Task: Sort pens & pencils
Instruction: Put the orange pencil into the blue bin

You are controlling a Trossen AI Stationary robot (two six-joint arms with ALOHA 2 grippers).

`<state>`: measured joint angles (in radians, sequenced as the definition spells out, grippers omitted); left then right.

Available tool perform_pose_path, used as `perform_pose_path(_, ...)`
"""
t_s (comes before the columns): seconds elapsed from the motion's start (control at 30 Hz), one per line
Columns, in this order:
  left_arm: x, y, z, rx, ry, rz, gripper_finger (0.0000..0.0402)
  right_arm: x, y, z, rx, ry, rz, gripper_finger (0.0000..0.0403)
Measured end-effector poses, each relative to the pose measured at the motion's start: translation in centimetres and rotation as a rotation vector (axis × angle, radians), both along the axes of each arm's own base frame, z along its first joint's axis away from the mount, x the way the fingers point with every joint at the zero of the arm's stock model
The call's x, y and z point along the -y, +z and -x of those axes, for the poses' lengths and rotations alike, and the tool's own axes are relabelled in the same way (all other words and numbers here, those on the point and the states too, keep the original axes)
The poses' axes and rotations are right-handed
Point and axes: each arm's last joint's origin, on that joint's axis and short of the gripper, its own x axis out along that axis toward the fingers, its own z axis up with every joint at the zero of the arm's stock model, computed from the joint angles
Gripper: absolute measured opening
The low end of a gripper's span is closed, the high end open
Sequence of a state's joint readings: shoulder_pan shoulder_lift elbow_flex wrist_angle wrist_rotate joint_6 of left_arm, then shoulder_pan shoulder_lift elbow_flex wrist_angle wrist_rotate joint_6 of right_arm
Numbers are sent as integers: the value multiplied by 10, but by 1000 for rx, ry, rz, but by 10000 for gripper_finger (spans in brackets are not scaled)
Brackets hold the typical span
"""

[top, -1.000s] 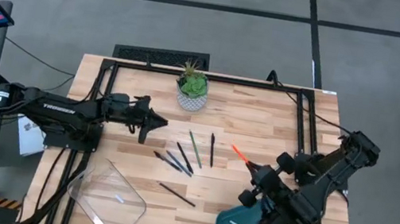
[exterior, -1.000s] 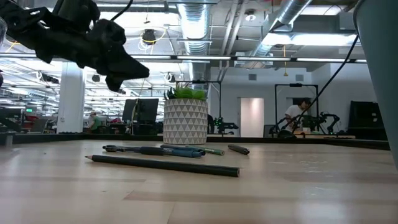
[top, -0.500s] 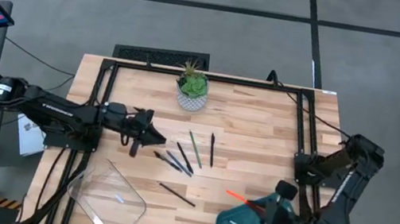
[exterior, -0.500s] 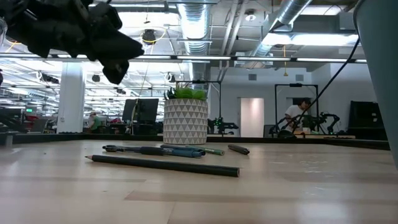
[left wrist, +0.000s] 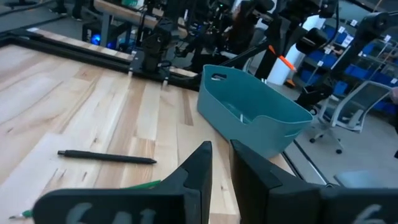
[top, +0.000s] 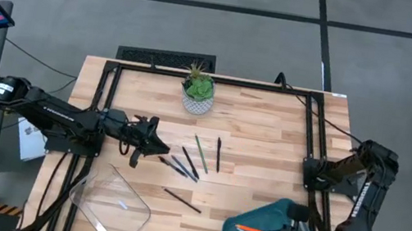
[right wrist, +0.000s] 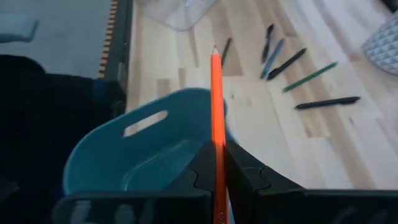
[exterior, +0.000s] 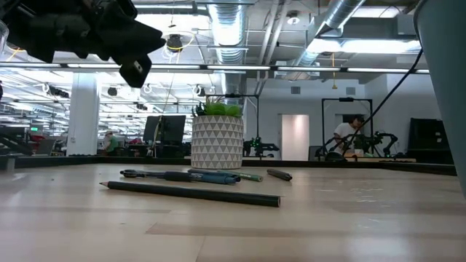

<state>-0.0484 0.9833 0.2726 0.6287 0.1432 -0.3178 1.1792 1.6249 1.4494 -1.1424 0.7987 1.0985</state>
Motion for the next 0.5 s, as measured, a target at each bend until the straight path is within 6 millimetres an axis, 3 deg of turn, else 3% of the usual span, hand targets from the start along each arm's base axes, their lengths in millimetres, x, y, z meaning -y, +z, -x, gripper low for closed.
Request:
perform_pose_path(0.37,0,0,0,0,1,-2,46,-11,0,11,-29,27,-104,43)
perform_pose_path(0.5,0,0,0,0,1,-1,46,-8,-11,11,-42,-6,-114,43)
